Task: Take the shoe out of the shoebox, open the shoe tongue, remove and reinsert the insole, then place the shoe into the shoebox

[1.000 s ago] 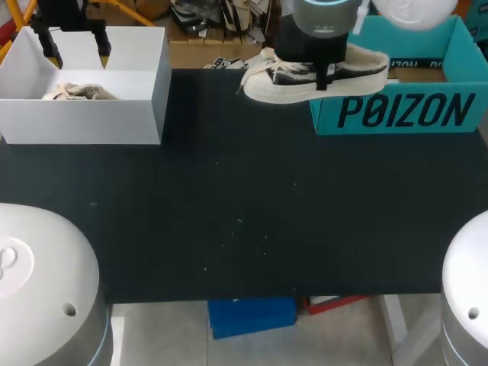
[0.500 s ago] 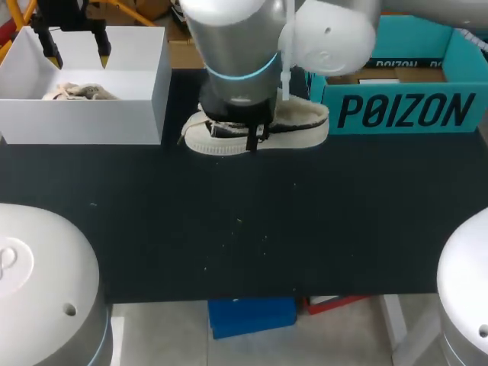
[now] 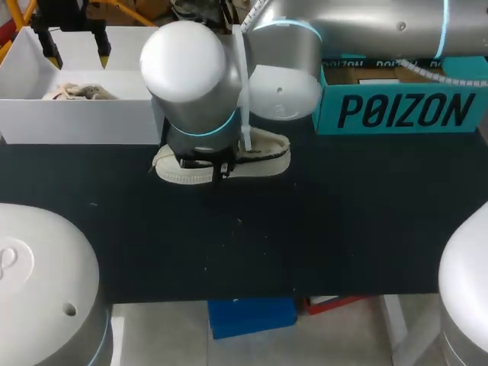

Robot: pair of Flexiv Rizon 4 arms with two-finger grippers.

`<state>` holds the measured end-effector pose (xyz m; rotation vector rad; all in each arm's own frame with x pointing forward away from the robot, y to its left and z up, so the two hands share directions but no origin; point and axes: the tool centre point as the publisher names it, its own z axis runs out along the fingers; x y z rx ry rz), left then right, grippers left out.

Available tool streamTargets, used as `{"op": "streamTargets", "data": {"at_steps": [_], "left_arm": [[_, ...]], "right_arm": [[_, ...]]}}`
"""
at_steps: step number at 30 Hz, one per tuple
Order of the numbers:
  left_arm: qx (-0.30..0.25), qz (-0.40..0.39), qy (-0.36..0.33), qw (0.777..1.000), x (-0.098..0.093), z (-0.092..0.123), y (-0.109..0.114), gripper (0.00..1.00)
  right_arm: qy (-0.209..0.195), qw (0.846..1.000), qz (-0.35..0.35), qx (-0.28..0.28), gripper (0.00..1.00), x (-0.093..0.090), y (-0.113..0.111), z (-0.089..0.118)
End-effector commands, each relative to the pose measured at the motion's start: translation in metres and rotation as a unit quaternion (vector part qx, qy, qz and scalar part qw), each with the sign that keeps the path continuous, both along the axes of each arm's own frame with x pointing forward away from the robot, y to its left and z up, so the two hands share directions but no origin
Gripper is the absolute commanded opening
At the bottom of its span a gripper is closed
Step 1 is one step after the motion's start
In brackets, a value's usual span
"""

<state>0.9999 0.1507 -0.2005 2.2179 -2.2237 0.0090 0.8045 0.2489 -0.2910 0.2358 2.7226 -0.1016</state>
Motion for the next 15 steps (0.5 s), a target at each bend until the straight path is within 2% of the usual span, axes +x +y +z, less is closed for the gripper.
{"op": "streamTargets", "data": {"at_steps": [1,15], "left_arm": [[0.001,0.001,0.001,1.000,0.000,0.000,0.000,1.00],[0.001,0.001,0.001,1.000,0.000,0.000,0.000,1.00]], "right_arm": [[-0.003,1.000,0.014,0.019,0.00,0.002,-0.001,-0.026],[0.022,0.996,0.038,0.072,0.00,-0.011,-0.010,-0.081]]}}
